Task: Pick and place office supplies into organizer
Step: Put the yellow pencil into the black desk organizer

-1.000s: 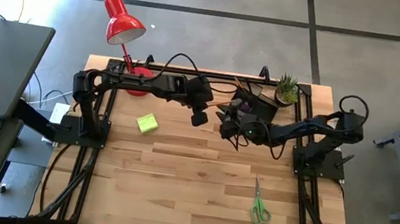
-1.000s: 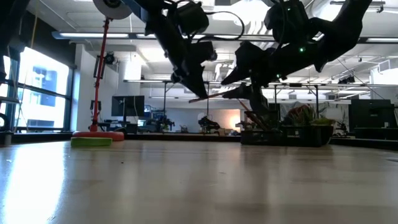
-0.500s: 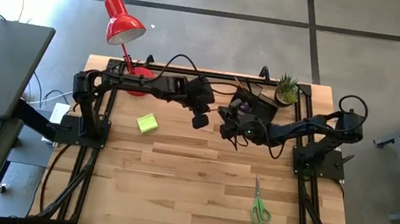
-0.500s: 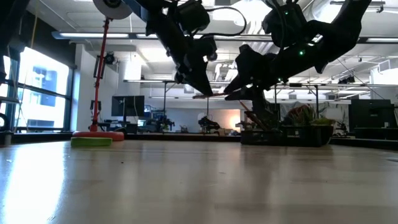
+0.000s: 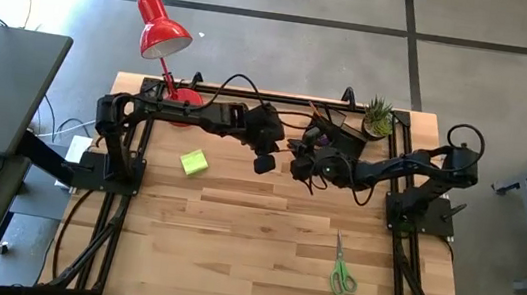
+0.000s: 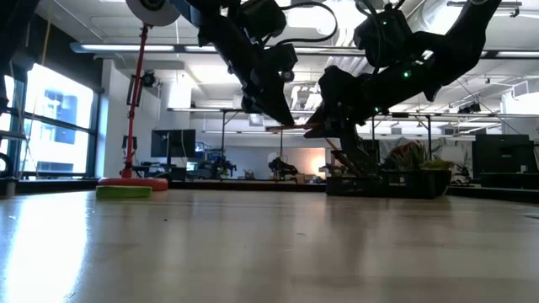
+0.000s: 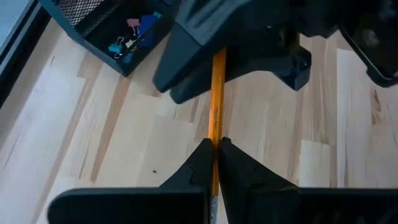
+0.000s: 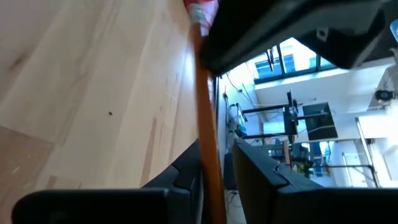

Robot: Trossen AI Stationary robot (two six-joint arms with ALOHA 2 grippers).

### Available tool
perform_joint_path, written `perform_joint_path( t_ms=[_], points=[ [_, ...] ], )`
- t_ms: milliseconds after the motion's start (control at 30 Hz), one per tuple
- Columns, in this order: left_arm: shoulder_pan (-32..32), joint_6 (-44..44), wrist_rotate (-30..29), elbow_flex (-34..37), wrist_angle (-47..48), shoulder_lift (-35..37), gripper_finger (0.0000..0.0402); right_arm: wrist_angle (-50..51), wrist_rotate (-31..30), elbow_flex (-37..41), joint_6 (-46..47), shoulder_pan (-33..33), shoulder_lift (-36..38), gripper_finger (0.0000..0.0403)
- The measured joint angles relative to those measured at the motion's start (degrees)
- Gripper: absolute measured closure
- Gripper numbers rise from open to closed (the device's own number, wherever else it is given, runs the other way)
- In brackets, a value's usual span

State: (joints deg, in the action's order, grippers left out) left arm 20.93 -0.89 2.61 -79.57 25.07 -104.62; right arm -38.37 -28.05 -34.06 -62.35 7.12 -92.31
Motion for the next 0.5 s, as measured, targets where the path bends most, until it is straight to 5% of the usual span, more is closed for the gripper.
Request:
perform_joint_path(
  t_ms=[267, 500],
  points=[
    [0.0, -0.2, -0.7, 0.0, 0.0, 0.0, 0.0397, 1.3, 2.9, 0.0, 1.4, 0.0, 0.0, 0.0393],
    [0.0, -0.6, -2.3, 0.0, 0.1, 0.0, 0.0397, 1.9, 3.0, 0.0, 3.0, 0.0, 0.0, 0.0397]
  ],
)
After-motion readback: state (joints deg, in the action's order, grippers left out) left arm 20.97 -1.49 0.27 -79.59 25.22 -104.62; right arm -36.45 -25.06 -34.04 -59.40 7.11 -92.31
